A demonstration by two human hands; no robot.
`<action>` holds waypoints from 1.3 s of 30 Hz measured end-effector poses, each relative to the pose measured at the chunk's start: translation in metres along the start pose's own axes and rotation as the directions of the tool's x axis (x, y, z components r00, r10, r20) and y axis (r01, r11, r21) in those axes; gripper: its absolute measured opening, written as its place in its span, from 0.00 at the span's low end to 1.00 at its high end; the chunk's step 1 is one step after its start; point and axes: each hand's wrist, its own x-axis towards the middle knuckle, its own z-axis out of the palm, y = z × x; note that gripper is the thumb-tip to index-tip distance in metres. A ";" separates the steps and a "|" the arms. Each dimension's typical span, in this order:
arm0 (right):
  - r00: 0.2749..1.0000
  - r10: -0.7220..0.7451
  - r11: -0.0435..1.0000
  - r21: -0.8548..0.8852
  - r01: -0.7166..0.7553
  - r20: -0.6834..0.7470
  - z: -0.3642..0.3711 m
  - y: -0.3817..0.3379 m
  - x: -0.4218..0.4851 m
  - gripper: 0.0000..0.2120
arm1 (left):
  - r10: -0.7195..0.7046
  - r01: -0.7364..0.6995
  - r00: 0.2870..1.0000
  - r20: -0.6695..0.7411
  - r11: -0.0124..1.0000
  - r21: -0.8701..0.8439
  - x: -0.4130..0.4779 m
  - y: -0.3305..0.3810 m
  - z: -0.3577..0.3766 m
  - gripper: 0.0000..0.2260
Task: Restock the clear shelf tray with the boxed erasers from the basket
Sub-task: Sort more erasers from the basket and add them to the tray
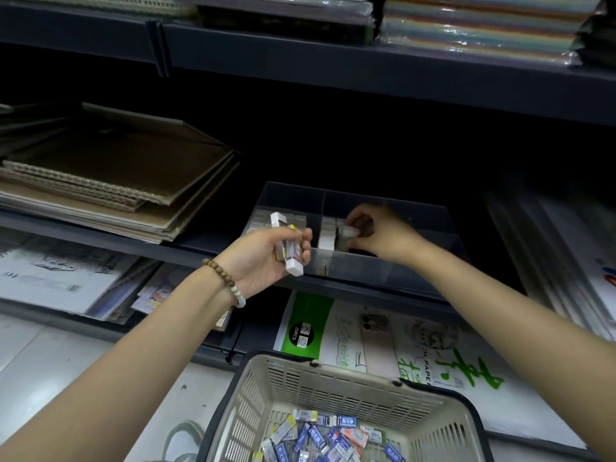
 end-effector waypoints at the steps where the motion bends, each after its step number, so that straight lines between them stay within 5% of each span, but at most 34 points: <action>1: 1.000 0.009 1.000 0.028 -0.009 -0.018 0.003 0.001 0.002 0.14 | 0.006 -0.006 1.000 -0.004 1.000 -0.013 0.000 0.000 0.000 0.06; 11: 0.988 -0.040 0.984 0.169 0.065 -0.149 -0.007 0.001 -0.015 0.06 | 0.092 -0.090 0.996 -0.017 0.992 0.084 -0.003 -0.012 0.004 0.11; 13: 0.984 -0.056 0.938 0.328 0.109 -0.167 -0.010 -0.012 -0.028 0.03 | 0.157 -0.152 0.987 -0.034 0.981 0.120 -0.002 -0.014 0.009 0.10; 15: 0.999 -0.029 0.848 0.527 0.046 -0.041 -0.008 -0.028 -0.042 0.01 | 0.213 -0.206 0.976 -0.034 0.967 0.147 -0.001 -0.016 0.016 0.10; 19: 0.982 -0.016 0.788 0.606 -0.105 0.191 0.004 -0.045 -0.064 0.07 | 0.268 -0.267 0.963 0.006 0.955 0.130 -0.003 -0.021 0.028 0.10; 22: 0.994 0.060 0.664 0.740 -0.107 0.090 0.000 -0.045 -0.068 0.06 | 0.270 -0.257 0.962 -0.035 0.943 0.211 -0.005 -0.020 0.026 0.16; 27: 0.992 -0.063 0.752 0.648 0.121 -0.113 -0.030 -0.033 -0.067 0.03 | 0.220 -0.143 0.962 -0.163 0.911 0.388 -0.010 -0.019 0.016 0.15; 29: 0.992 -0.123 0.771 0.627 0.112 -0.027 -0.035 -0.030 -0.069 0.06 | 0.180 -0.122 0.979 -0.099 0.898 0.424 -0.011 -0.022 0.016 0.13; 33: 0.990 -0.062 0.735 0.676 -0.042 0.129 -0.021 -0.025 -0.072 0.04 | -0.007 -0.043 0.994 0.113 0.901 0.431 -0.013 -0.030 0.021 0.25; 36: 0.988 0.061 0.692 0.707 -0.142 0.140 -0.015 -0.019 -0.073 0.09 | -0.065 -0.079 0.962 0.266 0.864 0.497 -0.015 -0.033 0.022 0.15; 39: 0.968 0.085 0.663 0.712 -0.234 0.238 -0.018 -0.016 -0.071 0.14 | -0.071 -0.085 0.952 0.296 0.872 0.482 -0.013 -0.033 0.022 0.15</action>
